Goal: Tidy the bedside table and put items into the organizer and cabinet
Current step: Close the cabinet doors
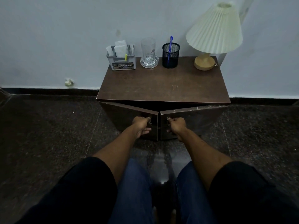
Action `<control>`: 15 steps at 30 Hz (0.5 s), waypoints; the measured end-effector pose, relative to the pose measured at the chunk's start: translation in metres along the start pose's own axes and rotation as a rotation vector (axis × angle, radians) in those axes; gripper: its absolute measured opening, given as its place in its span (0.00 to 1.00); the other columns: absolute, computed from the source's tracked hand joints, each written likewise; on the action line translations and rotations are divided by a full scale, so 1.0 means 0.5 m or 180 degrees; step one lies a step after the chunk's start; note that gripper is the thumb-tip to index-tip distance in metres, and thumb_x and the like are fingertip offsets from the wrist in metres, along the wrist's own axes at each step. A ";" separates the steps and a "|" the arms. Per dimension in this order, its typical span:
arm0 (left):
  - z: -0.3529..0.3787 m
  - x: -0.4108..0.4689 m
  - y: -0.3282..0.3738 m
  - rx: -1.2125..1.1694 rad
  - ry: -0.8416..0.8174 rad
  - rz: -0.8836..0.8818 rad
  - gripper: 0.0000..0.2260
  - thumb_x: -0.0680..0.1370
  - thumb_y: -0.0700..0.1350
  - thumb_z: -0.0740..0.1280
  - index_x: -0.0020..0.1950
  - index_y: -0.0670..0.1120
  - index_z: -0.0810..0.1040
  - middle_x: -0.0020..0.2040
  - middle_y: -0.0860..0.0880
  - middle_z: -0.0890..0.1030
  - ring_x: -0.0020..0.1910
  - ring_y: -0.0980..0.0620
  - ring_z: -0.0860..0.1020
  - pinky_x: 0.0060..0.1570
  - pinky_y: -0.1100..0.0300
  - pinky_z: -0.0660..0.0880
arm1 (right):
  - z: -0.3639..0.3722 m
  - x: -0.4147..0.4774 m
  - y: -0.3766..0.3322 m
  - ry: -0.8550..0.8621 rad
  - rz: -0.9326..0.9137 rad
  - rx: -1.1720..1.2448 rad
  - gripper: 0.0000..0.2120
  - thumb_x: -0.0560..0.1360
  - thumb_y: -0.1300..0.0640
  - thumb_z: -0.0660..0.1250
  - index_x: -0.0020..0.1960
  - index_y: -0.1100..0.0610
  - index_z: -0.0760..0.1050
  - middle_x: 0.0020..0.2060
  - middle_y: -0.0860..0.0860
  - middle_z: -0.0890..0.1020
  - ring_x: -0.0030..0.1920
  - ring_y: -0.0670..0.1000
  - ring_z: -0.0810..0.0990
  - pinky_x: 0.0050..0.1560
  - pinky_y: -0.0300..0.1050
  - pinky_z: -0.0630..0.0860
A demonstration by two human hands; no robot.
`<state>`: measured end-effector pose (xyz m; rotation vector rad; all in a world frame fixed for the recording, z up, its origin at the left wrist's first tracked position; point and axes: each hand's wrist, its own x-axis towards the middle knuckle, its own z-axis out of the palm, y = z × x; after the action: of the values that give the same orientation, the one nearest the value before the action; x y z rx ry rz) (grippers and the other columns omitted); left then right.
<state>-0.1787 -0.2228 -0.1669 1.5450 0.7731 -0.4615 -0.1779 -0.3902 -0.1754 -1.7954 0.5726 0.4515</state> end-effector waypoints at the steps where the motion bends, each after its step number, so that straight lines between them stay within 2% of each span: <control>1: 0.002 0.005 0.000 -0.0037 0.0037 0.0015 0.15 0.82 0.47 0.65 0.68 0.43 0.73 0.65 0.43 0.79 0.45 0.44 0.83 0.40 0.55 0.79 | 0.002 0.004 -0.001 0.0017 -0.0003 0.0009 0.12 0.81 0.51 0.65 0.44 0.58 0.79 0.42 0.57 0.84 0.29 0.54 0.81 0.19 0.34 0.64; 3: 0.006 0.018 0.003 -0.0092 0.0092 0.0022 0.13 0.82 0.47 0.65 0.66 0.44 0.74 0.64 0.43 0.80 0.39 0.47 0.82 0.39 0.56 0.79 | 0.005 0.013 -0.004 0.0030 -0.0007 0.0035 0.12 0.81 0.51 0.65 0.42 0.57 0.78 0.42 0.57 0.84 0.29 0.54 0.80 0.21 0.36 0.66; 7: 0.020 0.040 0.011 -0.0257 0.0220 0.0041 0.07 0.82 0.46 0.67 0.58 0.46 0.74 0.59 0.42 0.81 0.40 0.45 0.82 0.44 0.54 0.80 | 0.014 0.030 -0.013 0.0071 -0.0053 0.0272 0.13 0.82 0.52 0.64 0.41 0.58 0.75 0.41 0.58 0.81 0.27 0.54 0.78 0.26 0.40 0.72; 12: 0.033 0.057 0.023 -0.0371 0.0278 0.0102 0.08 0.82 0.46 0.66 0.58 0.44 0.76 0.53 0.44 0.80 0.39 0.47 0.82 0.37 0.57 0.79 | 0.016 0.048 -0.023 0.0027 -0.0040 0.0284 0.12 0.83 0.53 0.63 0.50 0.62 0.78 0.43 0.59 0.82 0.28 0.54 0.78 0.28 0.43 0.74; 15: 0.037 0.063 0.027 -0.0404 0.0273 0.0080 0.09 0.82 0.47 0.66 0.60 0.45 0.76 0.53 0.45 0.80 0.44 0.45 0.83 0.38 0.56 0.79 | 0.019 0.054 -0.028 0.0066 -0.0037 0.0239 0.15 0.83 0.53 0.63 0.54 0.66 0.78 0.42 0.60 0.81 0.28 0.54 0.78 0.27 0.43 0.73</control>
<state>-0.1445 -0.2342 -0.1818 1.4617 0.8323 -0.3233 -0.1478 -0.3820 -0.1828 -1.7326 0.5860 0.3990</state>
